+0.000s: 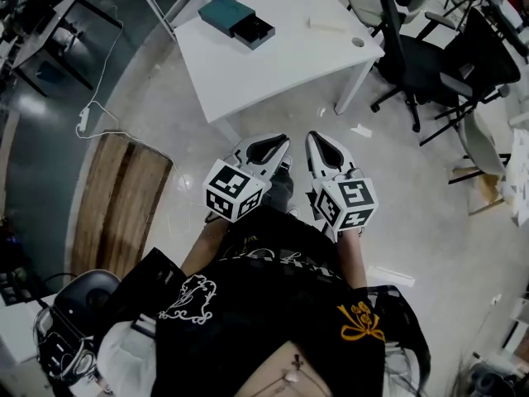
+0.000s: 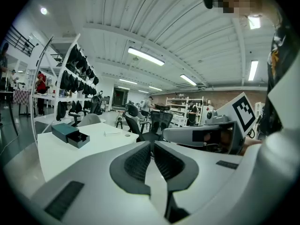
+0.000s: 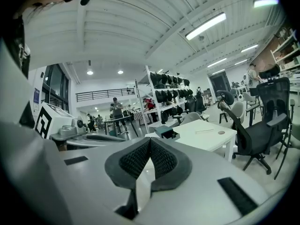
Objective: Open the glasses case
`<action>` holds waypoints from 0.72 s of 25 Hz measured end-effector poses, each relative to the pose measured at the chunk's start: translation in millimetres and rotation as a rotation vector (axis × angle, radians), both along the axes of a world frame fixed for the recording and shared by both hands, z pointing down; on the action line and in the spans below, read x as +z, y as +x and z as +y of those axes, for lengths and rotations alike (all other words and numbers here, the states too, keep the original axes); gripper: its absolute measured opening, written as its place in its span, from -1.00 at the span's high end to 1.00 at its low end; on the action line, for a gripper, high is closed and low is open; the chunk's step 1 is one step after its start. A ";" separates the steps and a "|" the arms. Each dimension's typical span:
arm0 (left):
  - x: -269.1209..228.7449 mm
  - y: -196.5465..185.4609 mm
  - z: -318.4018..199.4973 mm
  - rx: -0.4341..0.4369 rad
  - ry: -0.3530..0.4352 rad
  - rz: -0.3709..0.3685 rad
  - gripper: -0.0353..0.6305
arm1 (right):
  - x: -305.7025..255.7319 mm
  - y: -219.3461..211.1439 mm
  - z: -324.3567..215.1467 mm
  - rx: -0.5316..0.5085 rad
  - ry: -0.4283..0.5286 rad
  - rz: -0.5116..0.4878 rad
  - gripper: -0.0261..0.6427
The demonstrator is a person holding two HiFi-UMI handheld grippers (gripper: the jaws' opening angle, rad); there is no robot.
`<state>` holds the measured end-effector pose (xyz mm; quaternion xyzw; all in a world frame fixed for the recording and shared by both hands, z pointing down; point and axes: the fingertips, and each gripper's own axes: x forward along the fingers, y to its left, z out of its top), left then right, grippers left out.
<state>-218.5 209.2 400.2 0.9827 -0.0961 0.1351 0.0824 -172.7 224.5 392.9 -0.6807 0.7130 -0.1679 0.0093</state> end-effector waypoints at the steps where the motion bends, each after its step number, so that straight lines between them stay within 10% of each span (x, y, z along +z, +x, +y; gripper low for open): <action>1: 0.0 4.4 -4.9 0.007 0.001 0.001 0.78 | 0.9 4.8 -4.0 0.009 0.000 -0.003 0.88; 18: 6.0 152.1 -171.8 0.110 -0.042 0.011 0.78 | 9.9 153.9 -152.6 0.144 -0.066 0.030 0.88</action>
